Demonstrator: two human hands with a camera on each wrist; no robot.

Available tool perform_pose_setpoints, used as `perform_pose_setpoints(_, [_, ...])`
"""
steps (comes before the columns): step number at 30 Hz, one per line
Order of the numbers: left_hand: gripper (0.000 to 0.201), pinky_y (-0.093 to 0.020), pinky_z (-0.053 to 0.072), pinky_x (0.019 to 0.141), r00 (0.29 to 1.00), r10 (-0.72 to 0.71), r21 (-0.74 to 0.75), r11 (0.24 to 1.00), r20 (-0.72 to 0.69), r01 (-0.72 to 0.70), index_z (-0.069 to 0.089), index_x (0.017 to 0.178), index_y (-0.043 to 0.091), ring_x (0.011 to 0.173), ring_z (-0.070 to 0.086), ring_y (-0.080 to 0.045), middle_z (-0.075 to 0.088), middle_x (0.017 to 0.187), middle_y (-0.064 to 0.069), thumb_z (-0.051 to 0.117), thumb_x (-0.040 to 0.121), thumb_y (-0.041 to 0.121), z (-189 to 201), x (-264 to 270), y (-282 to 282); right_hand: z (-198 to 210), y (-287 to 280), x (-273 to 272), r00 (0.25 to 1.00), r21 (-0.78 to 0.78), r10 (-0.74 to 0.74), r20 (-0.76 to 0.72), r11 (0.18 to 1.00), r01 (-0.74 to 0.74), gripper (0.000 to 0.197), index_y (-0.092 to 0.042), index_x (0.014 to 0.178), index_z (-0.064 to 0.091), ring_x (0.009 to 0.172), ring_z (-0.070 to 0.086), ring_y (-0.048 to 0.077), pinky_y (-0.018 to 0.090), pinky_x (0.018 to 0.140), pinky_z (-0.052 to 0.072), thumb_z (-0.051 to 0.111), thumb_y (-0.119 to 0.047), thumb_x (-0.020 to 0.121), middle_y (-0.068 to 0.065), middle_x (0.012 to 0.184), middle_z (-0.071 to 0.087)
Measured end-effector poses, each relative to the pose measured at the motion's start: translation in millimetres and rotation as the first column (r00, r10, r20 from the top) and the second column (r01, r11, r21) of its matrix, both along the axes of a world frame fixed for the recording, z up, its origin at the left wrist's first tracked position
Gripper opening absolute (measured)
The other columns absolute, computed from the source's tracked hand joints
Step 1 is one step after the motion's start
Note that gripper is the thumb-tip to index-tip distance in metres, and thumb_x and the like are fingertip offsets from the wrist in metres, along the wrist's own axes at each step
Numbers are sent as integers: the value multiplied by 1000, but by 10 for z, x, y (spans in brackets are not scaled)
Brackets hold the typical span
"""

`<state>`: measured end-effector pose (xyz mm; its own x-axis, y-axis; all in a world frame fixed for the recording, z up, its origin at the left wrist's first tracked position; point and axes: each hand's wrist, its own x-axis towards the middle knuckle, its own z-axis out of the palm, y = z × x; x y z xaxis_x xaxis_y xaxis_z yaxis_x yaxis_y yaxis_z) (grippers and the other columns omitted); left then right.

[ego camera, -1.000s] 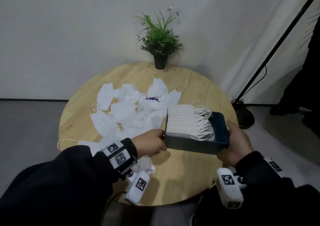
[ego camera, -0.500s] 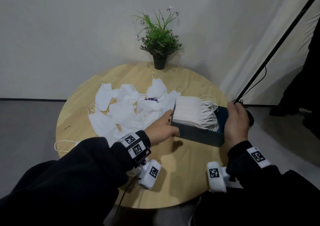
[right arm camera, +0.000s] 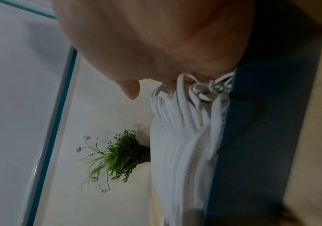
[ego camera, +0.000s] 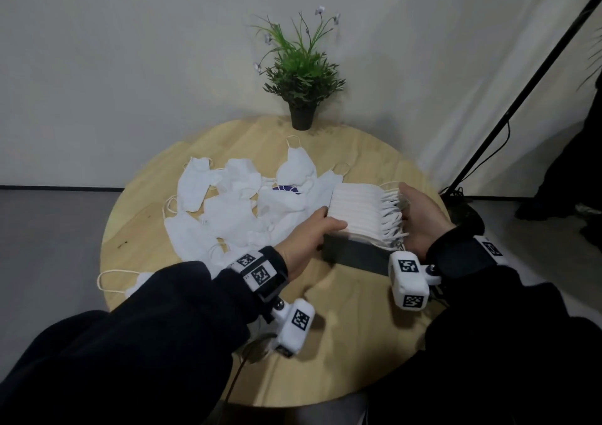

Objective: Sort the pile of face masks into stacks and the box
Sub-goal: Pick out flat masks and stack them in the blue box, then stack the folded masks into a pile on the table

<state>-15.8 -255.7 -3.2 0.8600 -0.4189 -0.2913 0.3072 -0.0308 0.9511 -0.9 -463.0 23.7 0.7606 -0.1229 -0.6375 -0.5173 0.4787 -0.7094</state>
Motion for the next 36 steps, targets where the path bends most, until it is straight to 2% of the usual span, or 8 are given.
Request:
perform_pose_setpoints(4, [56,-35,38,107,1000,-23,11,1000,-2,23,56,138,32,127,55,-9,65,134,15,64,83,41,15,32,2,-16,-74,-20,1000,-83,-9,5,996,10,59,-3,123,66,94,66,30,38,86,53,59,-55,97,12,105,69])
perform_pose_setpoints(12, [12,-33,38,95,998,60,-8,998,-7,-60,50,87,29,107,51,-11,55,104,10,58,94,33,45,119,80,20,-35,-104,986,-140,-141,85,978,152,44,-7,111,66,49,71,20,27,46,55,54,-49,103,11,79,70])
perform_pose_setpoints(16, [32,-40,39,114,979,155,203,963,130,-179,63,132,20,132,51,-21,58,140,-2,59,101,14,230,221,521,137,27,-273,935,-205,-266,233,927,315,29,-12,93,68,74,78,23,28,56,58,60,-40,100,6,87,74])
perform_pose_setpoints(19, [34,-28,47,97,941,46,485,848,335,-214,70,128,22,116,62,-13,70,121,7,62,96,12,472,231,1008,289,256,-514,853,-344,-230,469,841,416,19,-14,108,70,112,71,26,38,94,58,62,-28,98,5,110,73])
perform_pose_setpoints(23, [24,-25,45,79,926,-249,824,557,284,-103,70,118,27,98,65,-12,70,102,11,70,94,23,521,163,1468,323,897,-914,861,-592,297,412,806,5,12,-11,99,76,75,66,16,32,65,51,66,-17,98,3,85,74])
perform_pose_setpoints(27, [29,-31,53,84,917,-394,945,321,72,64,70,116,27,96,63,-15,66,98,10,78,88,23,388,44,1689,-177,1399,-952,750,-741,660,45,526,-418,13,-16,93,75,64,69,13,30,58,55,78,-27,87,5,79,76])
perform_pose_setpoints(32, [46,-40,56,93,923,-382,984,149,-36,100,65,116,30,107,62,-20,64,117,4,88,76,23,194,13,2028,-574,1793,-923,554,-907,789,-264,-7,-421,63,-30,130,56,105,63,14,30,84,51,80,-49,76,-9,119,60])
perform_pose_setpoints(36, [83,-42,57,88,895,-423,984,39,-142,175,46,134,28,103,61,-24,58,120,1,94,67,29,39,-21,2125,-642,1740,-642,564,-875,753,-339,-33,-482,49,-28,124,59,95,65,19,30,81,55,76,-23,78,0,110,67])
